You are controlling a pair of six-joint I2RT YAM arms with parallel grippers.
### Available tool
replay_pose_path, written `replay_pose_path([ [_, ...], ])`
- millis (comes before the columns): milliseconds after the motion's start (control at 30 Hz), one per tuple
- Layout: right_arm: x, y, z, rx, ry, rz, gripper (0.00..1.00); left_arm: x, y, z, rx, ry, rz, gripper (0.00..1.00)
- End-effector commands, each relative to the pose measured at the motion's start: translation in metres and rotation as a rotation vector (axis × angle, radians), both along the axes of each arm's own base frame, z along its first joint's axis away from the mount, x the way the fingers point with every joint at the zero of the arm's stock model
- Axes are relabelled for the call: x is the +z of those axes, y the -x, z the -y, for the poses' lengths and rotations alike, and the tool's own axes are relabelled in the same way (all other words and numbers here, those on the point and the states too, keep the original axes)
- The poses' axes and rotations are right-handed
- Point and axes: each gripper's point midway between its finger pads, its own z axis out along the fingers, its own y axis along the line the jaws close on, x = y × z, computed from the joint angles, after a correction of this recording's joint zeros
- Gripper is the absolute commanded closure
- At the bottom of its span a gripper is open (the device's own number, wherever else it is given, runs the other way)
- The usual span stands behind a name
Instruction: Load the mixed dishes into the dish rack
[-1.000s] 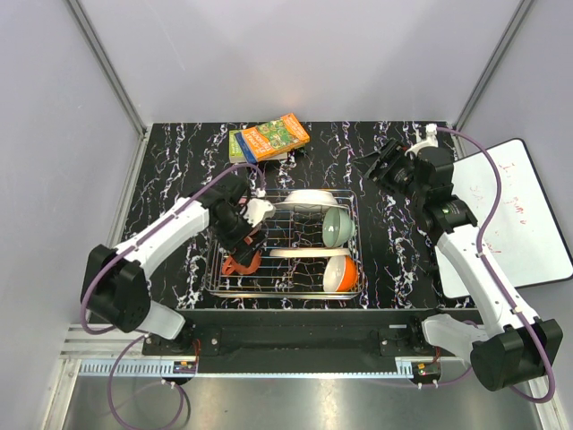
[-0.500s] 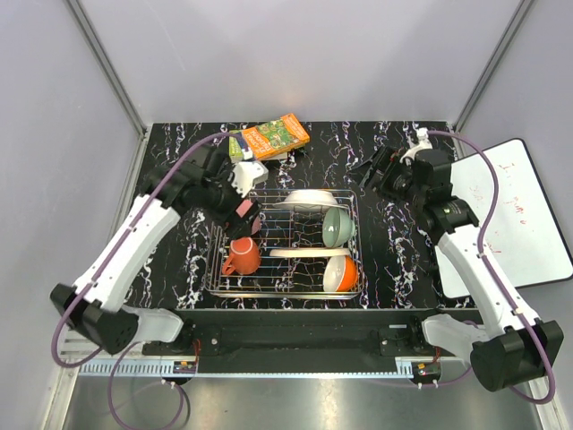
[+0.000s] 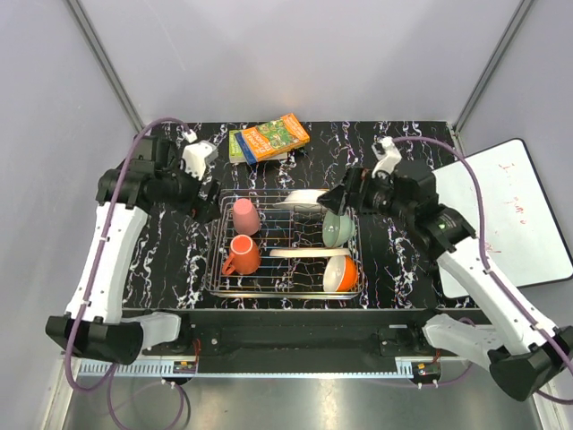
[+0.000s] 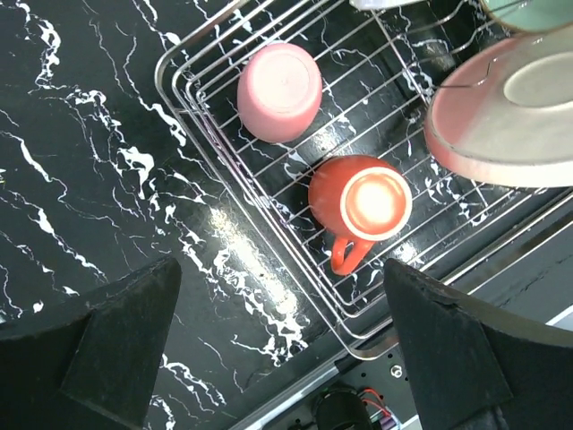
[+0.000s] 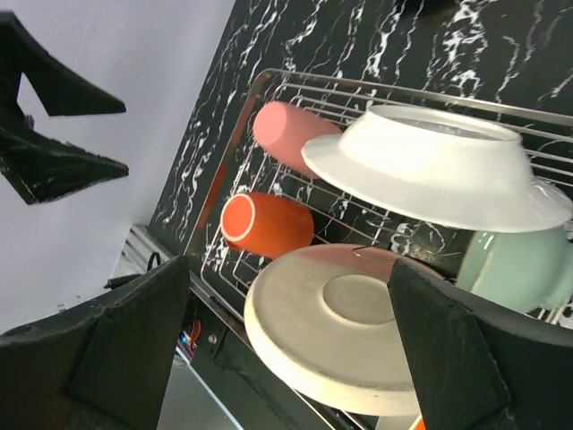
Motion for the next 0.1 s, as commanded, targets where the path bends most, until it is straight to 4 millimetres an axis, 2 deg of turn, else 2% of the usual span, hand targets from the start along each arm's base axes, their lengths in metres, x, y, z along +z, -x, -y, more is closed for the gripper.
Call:
replay_pose_path([
  [0, 0.0172, -0.0057, -0.0116, 0.026, 0.01, 0.055, 0.0, 0.0208, -0.0076, 0.0012, -0.015, 0.058, 0.088, 0.01],
  [67, 0.0195, -0.0059, -0.0131, 0.037, 0.012, 0.069, 0.0, 0.0219, -0.008, -0.0025, -0.006, 0.066, 0.098, 0.01],
])
